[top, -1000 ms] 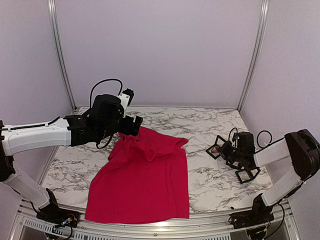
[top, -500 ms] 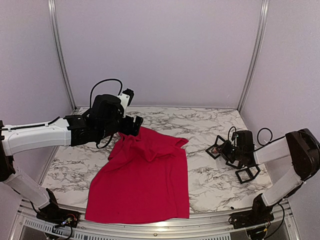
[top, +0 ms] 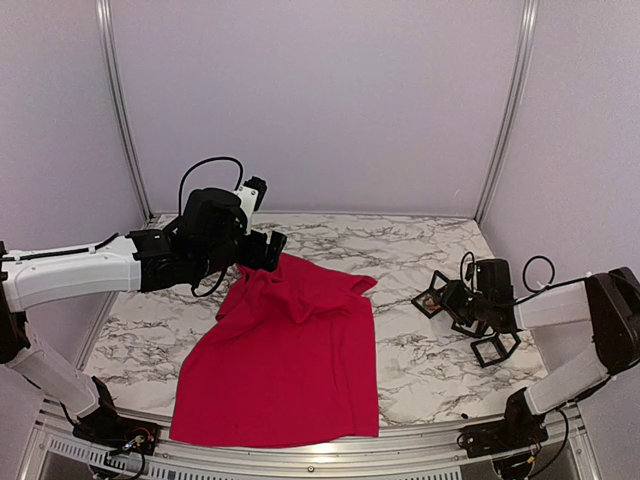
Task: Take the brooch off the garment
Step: Place the brooch in the brooch box.
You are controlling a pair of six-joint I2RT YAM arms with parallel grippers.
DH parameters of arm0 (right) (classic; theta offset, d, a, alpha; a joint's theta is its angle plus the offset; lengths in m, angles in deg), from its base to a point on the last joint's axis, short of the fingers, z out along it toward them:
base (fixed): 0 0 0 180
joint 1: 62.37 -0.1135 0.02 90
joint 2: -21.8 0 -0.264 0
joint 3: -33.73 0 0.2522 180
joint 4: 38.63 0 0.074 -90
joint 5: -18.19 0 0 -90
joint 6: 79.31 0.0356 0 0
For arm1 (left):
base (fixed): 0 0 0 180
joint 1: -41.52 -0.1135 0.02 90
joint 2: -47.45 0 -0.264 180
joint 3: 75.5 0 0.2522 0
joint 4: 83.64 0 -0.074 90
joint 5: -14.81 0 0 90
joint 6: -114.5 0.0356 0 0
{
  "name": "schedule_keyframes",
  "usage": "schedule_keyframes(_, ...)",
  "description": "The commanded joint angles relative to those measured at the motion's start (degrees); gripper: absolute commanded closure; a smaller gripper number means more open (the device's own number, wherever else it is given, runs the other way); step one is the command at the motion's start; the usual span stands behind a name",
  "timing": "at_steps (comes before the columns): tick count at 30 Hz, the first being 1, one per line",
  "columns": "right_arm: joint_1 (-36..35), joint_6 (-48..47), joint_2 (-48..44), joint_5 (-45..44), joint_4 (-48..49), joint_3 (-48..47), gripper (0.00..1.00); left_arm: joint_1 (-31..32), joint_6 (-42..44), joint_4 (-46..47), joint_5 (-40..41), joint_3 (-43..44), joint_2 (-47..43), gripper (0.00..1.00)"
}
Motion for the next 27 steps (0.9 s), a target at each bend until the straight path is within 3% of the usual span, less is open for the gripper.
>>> schedule_keyframes(1,0.51,-1.28,-1.63,0.26,-2.95,-1.64,0.51,-0.22,-1.20,-1.68,-0.77,0.61,-1.43,0.01)
schedule_keyframes(10,-1.11,-3.33,-5.23,1.04,-6.17,-2.47,0.14,-0.55,-3.87,-0.81,-0.80,-0.81,-1.48,0.01)
schedule_keyframes(17,-6.41,-4.05,-5.83,-1.43,-9.01,-5.84,0.02,-1.72,-6.09,-1.61,-1.85,-1.46,-1.43,0.01)
schedule_keyframes(27,-17.07,-7.38,-0.77,-2.32,-13.16,-18.94,0.01,-8.04,-16.03,-3.88,-9.14,-4.15,-0.52,0.01)
